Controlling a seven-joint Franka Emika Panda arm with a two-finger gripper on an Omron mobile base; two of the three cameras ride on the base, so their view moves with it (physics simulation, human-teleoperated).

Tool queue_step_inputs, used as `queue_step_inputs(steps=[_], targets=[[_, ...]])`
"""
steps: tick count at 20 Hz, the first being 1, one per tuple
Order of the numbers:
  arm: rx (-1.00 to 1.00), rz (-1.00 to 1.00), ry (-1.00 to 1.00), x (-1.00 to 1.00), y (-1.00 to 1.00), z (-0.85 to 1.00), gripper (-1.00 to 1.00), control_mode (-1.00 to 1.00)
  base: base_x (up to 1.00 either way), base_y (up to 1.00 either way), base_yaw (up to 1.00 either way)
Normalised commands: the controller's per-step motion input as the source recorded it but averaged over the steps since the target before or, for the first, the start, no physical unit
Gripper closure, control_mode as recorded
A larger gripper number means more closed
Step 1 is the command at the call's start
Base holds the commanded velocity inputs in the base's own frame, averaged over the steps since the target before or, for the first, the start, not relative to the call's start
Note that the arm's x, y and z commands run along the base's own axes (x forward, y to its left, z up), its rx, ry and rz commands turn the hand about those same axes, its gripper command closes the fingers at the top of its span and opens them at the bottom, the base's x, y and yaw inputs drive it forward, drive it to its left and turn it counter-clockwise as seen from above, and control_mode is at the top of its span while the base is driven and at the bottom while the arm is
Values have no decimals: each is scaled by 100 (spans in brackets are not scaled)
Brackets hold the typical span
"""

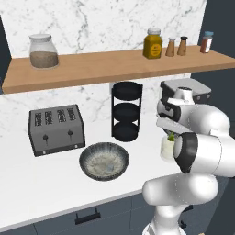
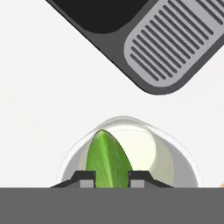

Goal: Grab a lemon wedge from the fridge and one ice cube from the ice bowl, and put them in the glass of lemonade.

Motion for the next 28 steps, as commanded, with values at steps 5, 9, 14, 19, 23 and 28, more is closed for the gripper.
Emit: queue_step_inputs(steps=[5, 9, 14, 19, 23, 28], targets=[[0, 0, 0, -3, -2, 0, 100, -100, 0, 0, 0], [0, 0, -8, -27, -1, 0, 100, -100, 0, 0, 0], [0, 0, -11, -1, 0, 0, 100, -100, 0, 0, 0], [0, 0, -22, -2, 0, 0, 100, -100, 0, 0, 0], [0, -2, -19, 0, -1, 0, 100, -100, 0, 0, 0], [0, 0, 0, -1, 0, 0, 100, -100, 0, 0, 0]])
